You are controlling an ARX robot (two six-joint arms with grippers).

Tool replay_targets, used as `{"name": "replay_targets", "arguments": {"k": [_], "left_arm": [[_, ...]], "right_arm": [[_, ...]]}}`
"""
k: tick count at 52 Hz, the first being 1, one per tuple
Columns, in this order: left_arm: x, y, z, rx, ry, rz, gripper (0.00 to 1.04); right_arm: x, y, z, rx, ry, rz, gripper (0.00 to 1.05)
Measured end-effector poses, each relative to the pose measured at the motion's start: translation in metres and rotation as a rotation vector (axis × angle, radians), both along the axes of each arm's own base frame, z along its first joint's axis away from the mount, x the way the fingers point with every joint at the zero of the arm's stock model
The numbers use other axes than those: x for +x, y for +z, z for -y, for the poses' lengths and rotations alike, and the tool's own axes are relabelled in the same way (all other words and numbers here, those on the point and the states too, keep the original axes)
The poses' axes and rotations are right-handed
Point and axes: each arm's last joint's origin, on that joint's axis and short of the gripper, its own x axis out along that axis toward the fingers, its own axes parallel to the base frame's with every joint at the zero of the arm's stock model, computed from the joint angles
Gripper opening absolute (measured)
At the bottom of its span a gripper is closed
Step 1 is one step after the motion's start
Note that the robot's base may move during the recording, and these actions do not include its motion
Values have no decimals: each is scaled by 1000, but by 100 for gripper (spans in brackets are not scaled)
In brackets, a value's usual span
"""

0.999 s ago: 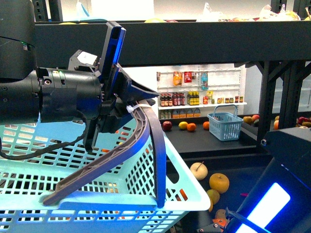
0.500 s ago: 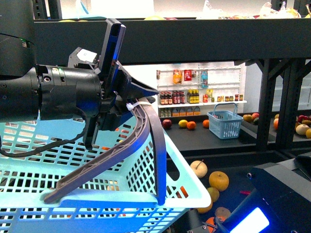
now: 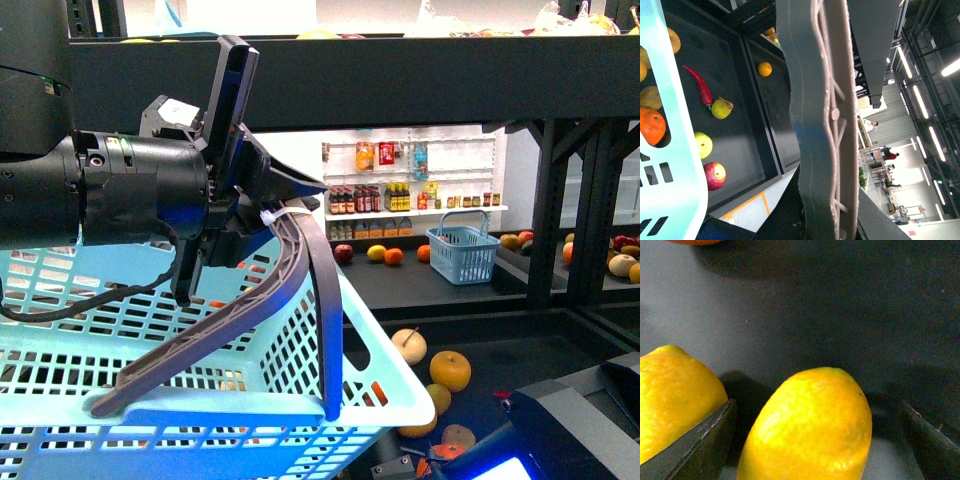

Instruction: Pick lemon from shelf

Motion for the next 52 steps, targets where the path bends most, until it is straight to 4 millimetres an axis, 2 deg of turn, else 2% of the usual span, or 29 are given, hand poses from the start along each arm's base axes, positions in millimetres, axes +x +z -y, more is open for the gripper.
{"name": "replay_targets", "arguments": {"k": [18,20,24,33,36,41,52], "left_arm": [[0,0,0,0,0,0,10],[0,0,0,0,0,0,10],[0,0,0,0,0,0,10],[0,0,0,0,0,0,10],[0,0,0,0,0,0,10],[0,0,0,0,0,0,10],[0,0,0,0,0,0,10]], "right_arm": [[10,-7,-8,-13,17,-2,97],[11,-7,-9,-13,19,-1,94],[13,-6,-11,-11,32,3,81],[13,-5,-12,-15,44,9,59],[13,-5,-12,-16,45,10,55],[11,-8,-10,-23,49,13,50],[7,-5,-1,-37,28,15,49]]}}
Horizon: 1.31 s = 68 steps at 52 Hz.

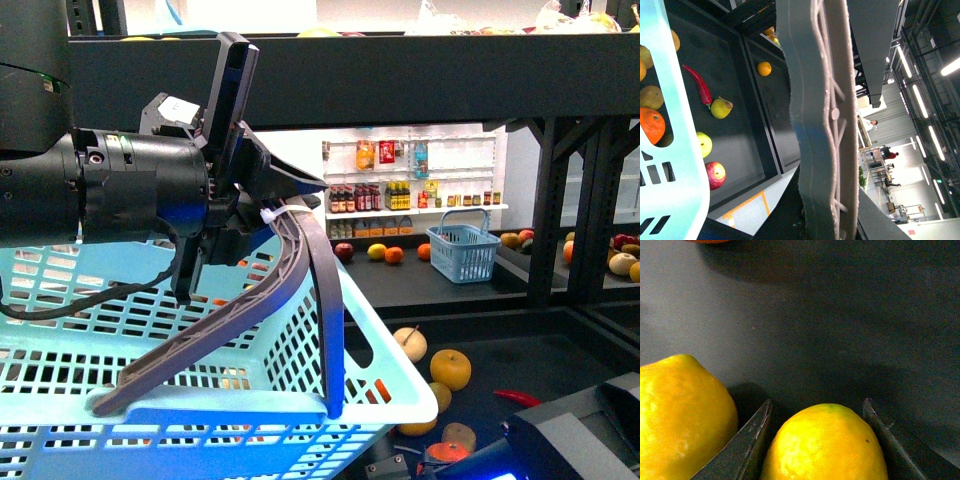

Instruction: Pick lemon from shelf

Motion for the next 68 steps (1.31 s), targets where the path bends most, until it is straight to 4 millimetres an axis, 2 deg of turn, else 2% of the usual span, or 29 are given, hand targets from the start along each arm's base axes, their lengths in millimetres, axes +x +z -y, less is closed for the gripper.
{"name": "replay_targets", "arguments": {"k": [4,8,19,23,28,32,36,41,51,56,59,63,68], "left_arm": [[0,0,0,0,0,0,10],[0,0,0,0,0,0,10],[0,0,0,0,0,0,10],[0,0,0,0,0,0,10],[0,0,0,0,0,0,10],[0,0,0,0,0,0,10],[0,0,0,0,0,0,10],[0,0,0,0,0,0,10],[0,0,0,0,0,0,10],[0,0,0,0,0,0,10],[0,0,0,0,1,0,10],[0,0,0,0,0,0,10],[0,0,0,0,0,0,10]], "right_arm": [[-2,3,8,-9,-20,1,49],[-5,9,23,-19,-57,4,49],[-3,51,79,-37,-205,46,49],[-2,79,110,-22,-284,84,49],[-4,103,137,2,-361,117,49],[-11,135,164,57,-440,153,49],[-17,158,178,103,-477,194,48],[-26,198,191,184,-498,266,48],[-48,275,190,357,-420,396,48],[-63,308,179,452,-332,452,48],[-74,324,165,518,-242,471,48],[-81,331,151,560,-164,470,48],[-90,329,130,604,-46,452,48]]}}
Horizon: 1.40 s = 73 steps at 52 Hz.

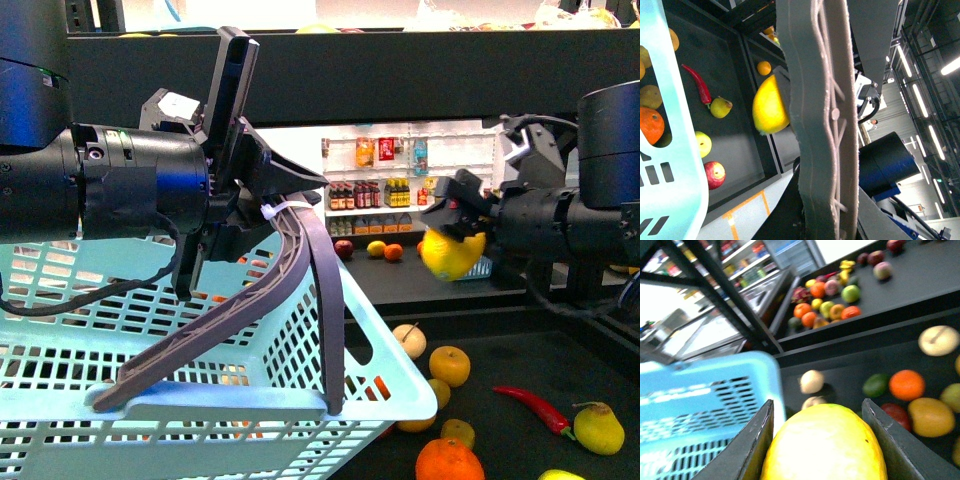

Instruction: Pick lemon from shelf

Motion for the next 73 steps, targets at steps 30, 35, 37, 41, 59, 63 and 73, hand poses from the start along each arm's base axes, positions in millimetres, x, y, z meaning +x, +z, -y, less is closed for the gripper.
{"name": "replay_targets", "arguments": {"k": [30,35,37,41,59,63,73], "left_arm": [[0,0,0,0,0,0,10],[0,0,0,0,0,0,10],[0,0,0,0,0,0,10],[0,0,0,0,0,0,10],[0,0,0,0,-1,-2,10],[0,0,0,0,1,-2,10],[0,0,0,0,3,-1,10]], "right_arm": [[-9,-43,-57,-4,216,-78,48],[-9,-52,-64,-6,238,-92,48],[-10,-53,-66,-6,243,-94,48],[-11,-54,-69,-11,263,-94,48],[-10,-55,-66,-6,263,-62,98],[-2,-56,-55,24,217,-63,97],[31,-60,-2,73,15,-82,97]]}}
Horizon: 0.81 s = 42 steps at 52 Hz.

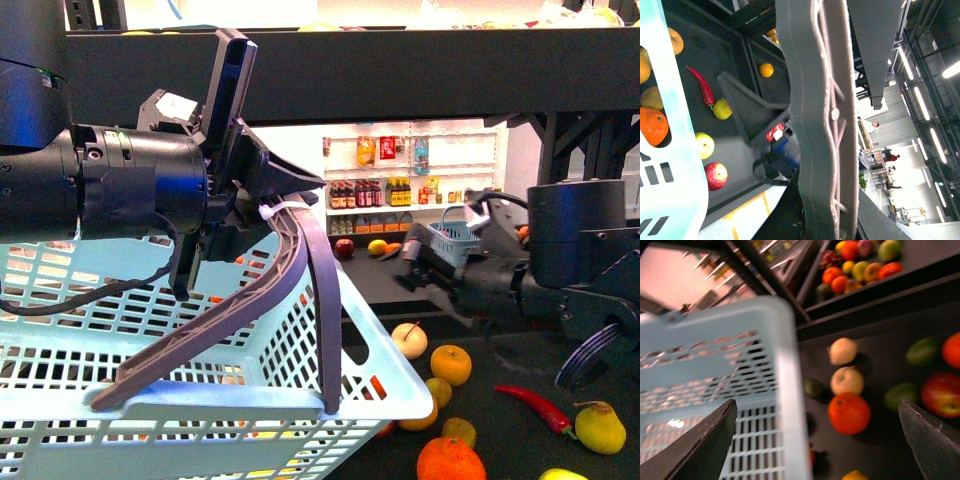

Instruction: Pick lemon from shelf

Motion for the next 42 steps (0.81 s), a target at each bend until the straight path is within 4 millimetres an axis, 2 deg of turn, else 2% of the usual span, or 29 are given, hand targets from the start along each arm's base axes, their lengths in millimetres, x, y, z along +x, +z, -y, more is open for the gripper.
{"name": "replay_targets", "arguments": {"k": [2,4,6,14,19,25,29,33,42], "left_arm": [[0,0,0,0,-1,0,10],[0,0,0,0,-3,0,10],[0,0,0,0,-3,0,10],[0,0,0,0,-4,0,10],[0,0,0,0,-4,-1,10],[0,0,0,0,-2,0,10],[0,0,0,0,-2,0,10],[0,0,0,0,-3,0,10],[0,0,0,0,-4,0,10]], "right_arm": [[7,-4,14,-4,-52,-15,97],[17,-16,32,-19,-120,-43,97],[24,-29,42,-51,-179,-74,97],[38,-82,43,-175,-202,-190,97],[39,-128,32,-270,-167,-289,97],[36,-171,18,-393,-132,-375,97],[29,-205,2,-484,-56,-417,97],[24,-217,-14,-531,23,-395,97],[22,-212,-52,-569,162,-275,97]]}}
